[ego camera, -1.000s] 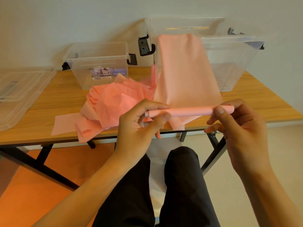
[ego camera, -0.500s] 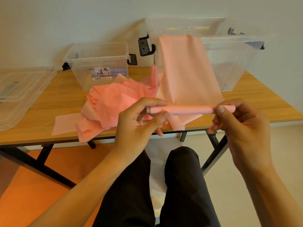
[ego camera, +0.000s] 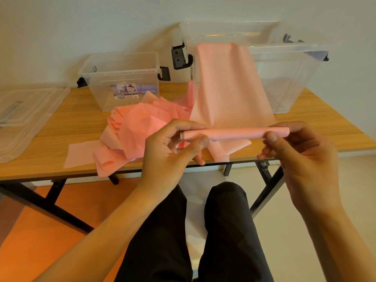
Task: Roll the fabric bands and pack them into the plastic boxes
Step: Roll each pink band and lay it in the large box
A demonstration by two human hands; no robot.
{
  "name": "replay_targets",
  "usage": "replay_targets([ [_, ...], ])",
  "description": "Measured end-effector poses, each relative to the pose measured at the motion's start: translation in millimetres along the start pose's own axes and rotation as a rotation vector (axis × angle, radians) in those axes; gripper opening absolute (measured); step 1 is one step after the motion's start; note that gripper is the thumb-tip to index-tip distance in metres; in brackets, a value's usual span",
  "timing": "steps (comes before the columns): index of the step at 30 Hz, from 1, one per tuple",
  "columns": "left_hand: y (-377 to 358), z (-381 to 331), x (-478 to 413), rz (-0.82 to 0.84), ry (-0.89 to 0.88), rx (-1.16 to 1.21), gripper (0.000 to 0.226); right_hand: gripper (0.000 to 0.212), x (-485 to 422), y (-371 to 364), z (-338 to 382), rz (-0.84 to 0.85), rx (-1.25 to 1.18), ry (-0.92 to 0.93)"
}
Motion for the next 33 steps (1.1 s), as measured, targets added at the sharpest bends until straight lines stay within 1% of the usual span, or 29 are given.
replay_targets([
  [4, 0, -3, 1, -0.044, -0.02, 0.006, 0.018, 0.026, 1, -1, 0, -0.008, 0.001, 0.013],
  [8, 3, -7, 6, -0.113, -0.052, -0.011, 0.016, 0.011, 1, -5, 1, 0.022, 0.041, 0.058],
  [10, 3, -8, 8, -0.124, -0.071, -0.009, 0.016, 0.008, 1, -6, -1, 0.033, 0.012, 0.07],
  [14, 0, -7, 8, -0.084, -0.071, 0.006, 0.012, 0.016, 1, -11, -1, 0.059, -0.084, 0.064],
  [17, -1, -7, 9, -0.064, -0.075, 0.019, 0.008, 0.016, -1, -13, 1, 0.048, -0.123, 0.068],
  [19, -1, -9, 8, -0.063, -0.084, 0.026, 0.007, 0.024, -1, -13, 2, 0.057, -0.124, 0.071],
  [23, -1, -9, 7, -0.059, -0.069, 0.009, 0.007, 0.031, -2, -12, 2, 0.1, -0.067, 0.072],
  [25, -1, -5, 6, -0.038, -0.05, 0.029, 0.008, 0.028, -1, -12, 1, 0.094, -0.059, 0.056],
  [27, -3, -4, 5, 0.006, -0.035, 0.061, 0.017, 0.022, -1, -10, 1, 0.073, -0.049, 0.051],
  [29, -6, -4, 4, 0.043, -0.038, 0.075, 0.02, 0.017, -1, -8, 1, 0.05, -0.045, 0.049],
  [31, -8, -5, 4, 0.042, -0.053, 0.07, 0.02, 0.015, 0, -7, 0, 0.043, -0.04, 0.052],
  [33, -7, -6, 5, 0.012, -0.069, 0.066, 0.023, 0.019, -1, -8, 1, 0.042, -0.009, 0.063],
])
Point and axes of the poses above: each hand's wrist, its own x-axis away from the middle knuckle, its own y-axis out of the back of the hand, z = x × y, the point moved 7 cm from there along -x, towards the middle knuckle, and after that the axes turned 13 degrees about z, right-handed, at the moved point
